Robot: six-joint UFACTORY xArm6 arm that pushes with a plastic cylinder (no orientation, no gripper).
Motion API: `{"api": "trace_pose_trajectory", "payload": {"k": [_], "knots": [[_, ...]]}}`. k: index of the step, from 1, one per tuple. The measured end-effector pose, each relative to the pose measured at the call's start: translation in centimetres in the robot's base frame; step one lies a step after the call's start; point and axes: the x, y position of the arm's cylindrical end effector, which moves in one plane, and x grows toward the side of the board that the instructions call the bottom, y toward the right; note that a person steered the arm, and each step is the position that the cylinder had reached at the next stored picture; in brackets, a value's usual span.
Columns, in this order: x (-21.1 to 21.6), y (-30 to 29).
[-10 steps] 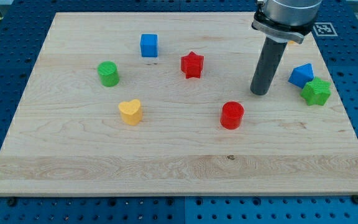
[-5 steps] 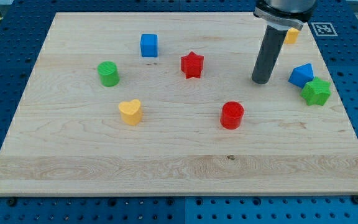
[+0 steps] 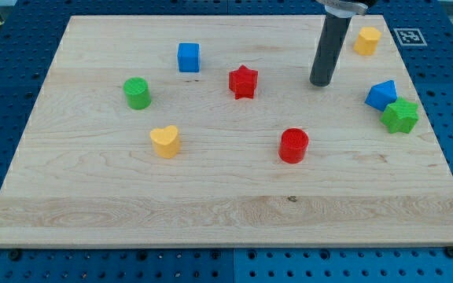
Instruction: Place the arm diagonally top right of the red circle
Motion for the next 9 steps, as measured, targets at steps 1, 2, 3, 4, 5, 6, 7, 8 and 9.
{"api": "trace_pose_trajectory", "payload": {"k": [1, 2, 3, 4, 5, 6, 7, 8, 9], "knots": [[-1.3, 1.3], [-1.7, 1.6], [-1.7, 1.6], [-1.7, 0.8], [-1.7, 0.4], [-1.7, 0.3], [-1.7, 0.3], [-1.7, 0.1], [-0.2, 0.0]]}}
